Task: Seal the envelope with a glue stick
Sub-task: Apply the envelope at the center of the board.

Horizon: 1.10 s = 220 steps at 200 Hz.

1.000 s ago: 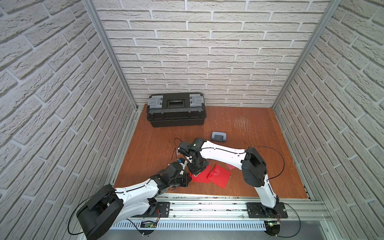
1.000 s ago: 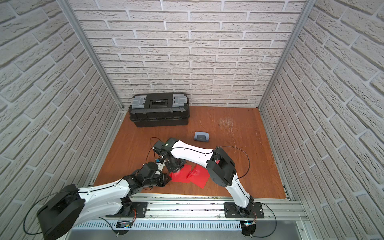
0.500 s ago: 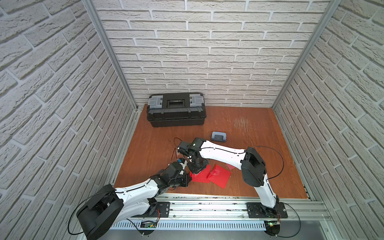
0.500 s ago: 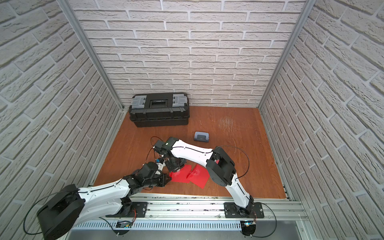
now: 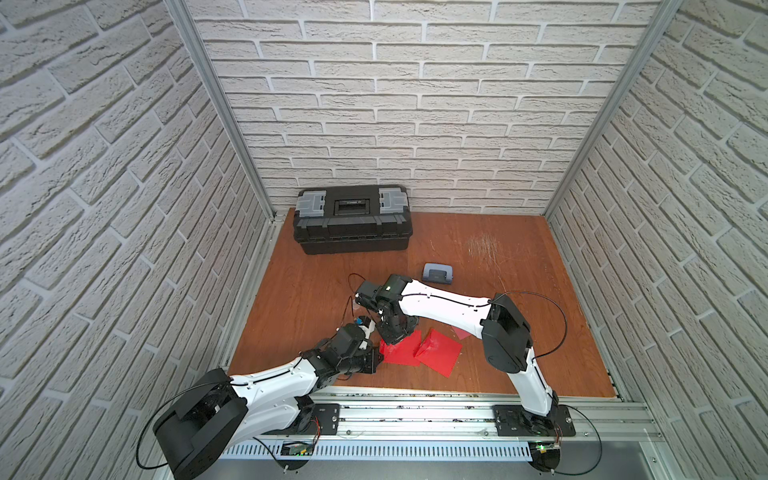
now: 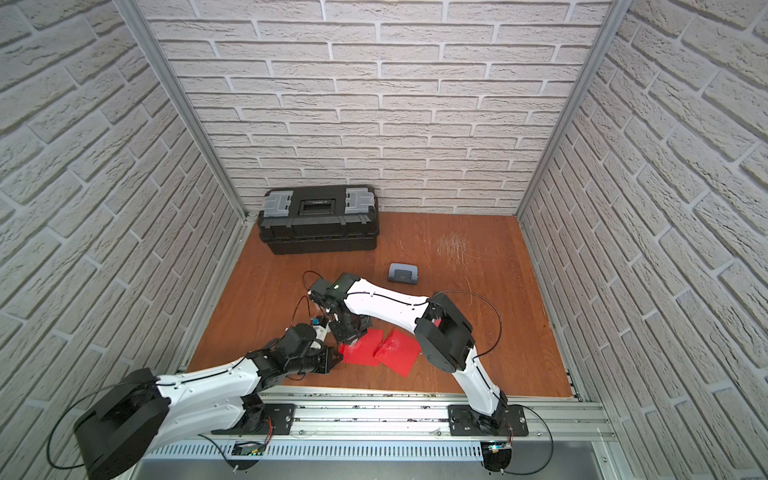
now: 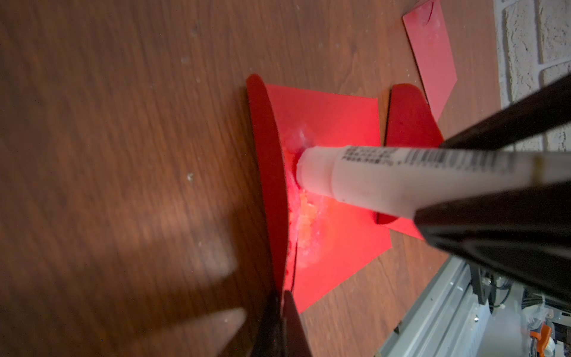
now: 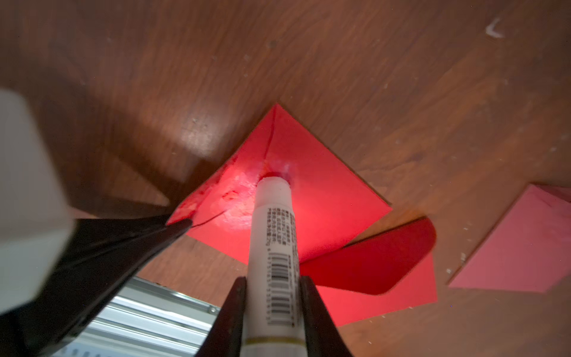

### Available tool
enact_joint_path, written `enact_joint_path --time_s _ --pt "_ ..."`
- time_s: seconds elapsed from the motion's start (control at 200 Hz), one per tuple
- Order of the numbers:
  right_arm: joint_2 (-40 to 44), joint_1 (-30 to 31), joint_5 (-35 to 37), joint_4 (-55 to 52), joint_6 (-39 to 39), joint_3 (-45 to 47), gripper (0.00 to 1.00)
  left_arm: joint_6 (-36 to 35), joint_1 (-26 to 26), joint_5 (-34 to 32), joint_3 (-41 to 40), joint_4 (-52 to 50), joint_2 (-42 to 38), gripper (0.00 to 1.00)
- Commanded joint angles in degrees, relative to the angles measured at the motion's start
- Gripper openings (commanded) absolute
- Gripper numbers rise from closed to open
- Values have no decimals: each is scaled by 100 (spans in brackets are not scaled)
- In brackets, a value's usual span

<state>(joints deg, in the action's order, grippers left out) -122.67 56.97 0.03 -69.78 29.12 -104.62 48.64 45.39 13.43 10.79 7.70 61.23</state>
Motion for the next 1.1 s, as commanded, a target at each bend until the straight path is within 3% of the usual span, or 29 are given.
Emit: enact_joint_path --time_s 0.0,0.06,0.205,0.265,0.365,0.51,0.575,0.62,0.72,0.79,0.87,1.015,1.095 --pt "128 -4 -1336 891 18 378 3 -74 -25 -43 -156 -515 119 4" --pt "135 -22 -991 714 46 347 3 -73 -25 -49 -158 -515 117 4" --pt "-161 -31 1078 -591 111 -190 2 -67 -19 -51 -165 -515 104 4" --pt "-276 -27 1371 -845 86 -360 3 -67 -27 -42 -158 -511 112 4" --pt "-321 24 1030 -732 -12 -435 3 -74 -24 -42 -154 -507 125 4" --pt "-44 19 -1020 530 -68 52 3 -74 -23 -42 -154 -511 116 4" --pt "16 -2 -1242 740 6 189 3 -74 -29 -42 -160 -516 112 4" --pt "-20 -8 -785 457 24 77 3 -75 -21 -42 -162 -514 109 4" --pt "-334 -1 988 -740 32 -439 3 -74 -23 -40 -164 -516 108 4" --pt "-473 -9 1484 -1103 26 -580 3 -76 -21 -42 -165 -505 108 4" --pt "-440 -3 1048 -870 -50 -518 3 -79 -28 -33 -164 -507 99 4" --pt "-108 -10 -1004 446 -45 7 3 -74 -24 -29 -163 -514 99 4" --pt "-29 -27 -1170 640 22 85 3 -66 -23 -36 -165 -515 77 4"
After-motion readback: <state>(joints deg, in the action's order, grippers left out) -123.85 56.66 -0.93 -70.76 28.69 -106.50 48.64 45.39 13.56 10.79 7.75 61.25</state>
